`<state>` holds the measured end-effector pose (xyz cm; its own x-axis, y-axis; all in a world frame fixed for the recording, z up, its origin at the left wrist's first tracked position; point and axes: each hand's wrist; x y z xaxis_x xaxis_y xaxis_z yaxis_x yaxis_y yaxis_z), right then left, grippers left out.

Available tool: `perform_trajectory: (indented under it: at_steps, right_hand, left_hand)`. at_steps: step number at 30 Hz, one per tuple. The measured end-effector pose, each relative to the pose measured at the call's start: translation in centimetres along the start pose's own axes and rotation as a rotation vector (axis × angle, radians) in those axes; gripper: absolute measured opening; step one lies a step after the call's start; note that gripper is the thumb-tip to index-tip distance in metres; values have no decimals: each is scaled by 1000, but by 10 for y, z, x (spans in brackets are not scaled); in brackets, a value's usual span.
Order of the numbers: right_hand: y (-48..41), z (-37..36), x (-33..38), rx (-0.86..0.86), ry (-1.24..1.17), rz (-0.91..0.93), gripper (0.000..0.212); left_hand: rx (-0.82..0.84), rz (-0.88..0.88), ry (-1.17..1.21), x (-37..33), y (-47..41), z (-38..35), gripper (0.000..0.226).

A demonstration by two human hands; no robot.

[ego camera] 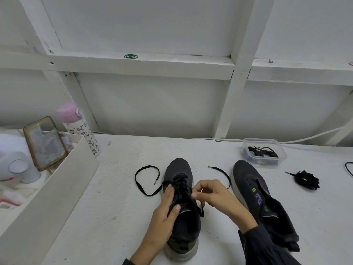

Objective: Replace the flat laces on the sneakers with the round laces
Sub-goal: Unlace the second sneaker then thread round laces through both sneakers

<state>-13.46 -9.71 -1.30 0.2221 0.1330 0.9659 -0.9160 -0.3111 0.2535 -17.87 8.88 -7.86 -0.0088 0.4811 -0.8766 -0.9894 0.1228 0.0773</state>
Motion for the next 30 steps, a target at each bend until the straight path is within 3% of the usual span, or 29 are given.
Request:
perform_trajectory:
  at_steps: [5,7,10,12,15,21,25,27,30]
  right_hand:
    - [-14,-7,7,-325,69,54,21]
    - [-15,-9,4,-276,-16,41,18]
    - [-9,-1,-3,-66,-157,-42,19]
    - [-4,4,-7,26,-142,-69,23]
    - [-4,5,-9,54,-91,-55,13]
    - [-17,17,5,-364,-214,98,16]
    - [-11,15,-1,-115,-164,-50,22]
    - [-6,11,-6,10,-84,-107,16]
    - [-7,11,-6,1,-80,-74,16]
  left_hand:
    - [8,-9,-16,3,-1,0,55]
    - [0,-11,-24,2,-1,0,55]
    - [-6,-4,-21,1,-1,0,55]
    - [-8,-4,-23,0,0,0,54]
    - [-6,2,-28,0,0,0,55]
    - [20,16,-10,-1,1,1,57]
    - [2,21,-7,-1,1,1,57]
    - [-2,21,-12,0,1,0,57]
    - [-2,26,-8,0,1,0,57]
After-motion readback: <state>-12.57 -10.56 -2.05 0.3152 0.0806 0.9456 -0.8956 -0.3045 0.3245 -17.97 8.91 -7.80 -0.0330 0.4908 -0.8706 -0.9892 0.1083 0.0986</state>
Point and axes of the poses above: each hand's wrist, its own y-axis away from the middle knuckle, its own z-axis out of the back of the hand, x = y × z, and after that the axes turned 14 degrees about -y, right-handed
